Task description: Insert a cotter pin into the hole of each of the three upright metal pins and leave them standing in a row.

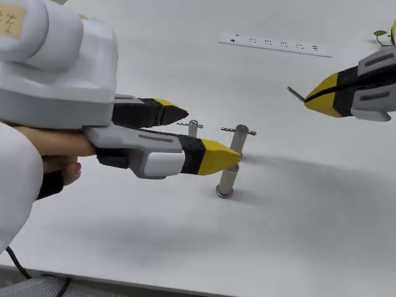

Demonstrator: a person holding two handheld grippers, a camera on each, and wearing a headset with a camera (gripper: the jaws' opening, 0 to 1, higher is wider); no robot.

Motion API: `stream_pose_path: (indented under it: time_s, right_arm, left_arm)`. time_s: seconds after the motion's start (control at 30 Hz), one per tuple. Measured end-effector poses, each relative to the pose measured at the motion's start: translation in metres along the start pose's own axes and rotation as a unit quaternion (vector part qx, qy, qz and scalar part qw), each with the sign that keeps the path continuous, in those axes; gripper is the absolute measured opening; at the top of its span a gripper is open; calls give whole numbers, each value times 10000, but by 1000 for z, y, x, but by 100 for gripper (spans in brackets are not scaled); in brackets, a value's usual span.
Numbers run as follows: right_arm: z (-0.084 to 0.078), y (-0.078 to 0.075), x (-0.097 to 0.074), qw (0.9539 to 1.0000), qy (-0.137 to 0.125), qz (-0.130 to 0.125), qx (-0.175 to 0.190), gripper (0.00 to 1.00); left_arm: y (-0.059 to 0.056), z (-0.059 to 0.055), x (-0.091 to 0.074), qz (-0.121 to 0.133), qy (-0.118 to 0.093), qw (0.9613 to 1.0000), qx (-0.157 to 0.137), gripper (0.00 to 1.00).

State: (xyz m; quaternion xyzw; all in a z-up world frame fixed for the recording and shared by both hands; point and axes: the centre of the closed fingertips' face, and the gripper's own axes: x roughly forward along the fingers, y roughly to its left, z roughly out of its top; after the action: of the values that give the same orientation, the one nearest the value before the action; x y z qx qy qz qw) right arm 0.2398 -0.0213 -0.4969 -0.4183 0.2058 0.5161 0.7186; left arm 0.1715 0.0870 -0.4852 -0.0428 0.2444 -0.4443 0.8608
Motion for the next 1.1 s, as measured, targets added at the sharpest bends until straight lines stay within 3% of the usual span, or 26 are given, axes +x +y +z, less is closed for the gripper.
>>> stream_pose_path:
  time_s: [0.17,0.5,0.77,1.1]
  right_arm:
    - [5,13,-3,9999,-131,-106,5,0]
    - [19,32,-6,9990,-334,-282,-91,0]
    - [27,49,-4,9988,-371,-179,-279,0]
    - [28,56,-2,9989,-377,-167,-244,0]
  left_arm:
    - [-5,7,11,-177,15,9998,41,58]
    - [-12,8,38,-563,118,9978,-327,51]
    - [-22,13,50,-835,40,9943,-655,37]
    - [-34,7,56,-975,130,9915,-852,22]
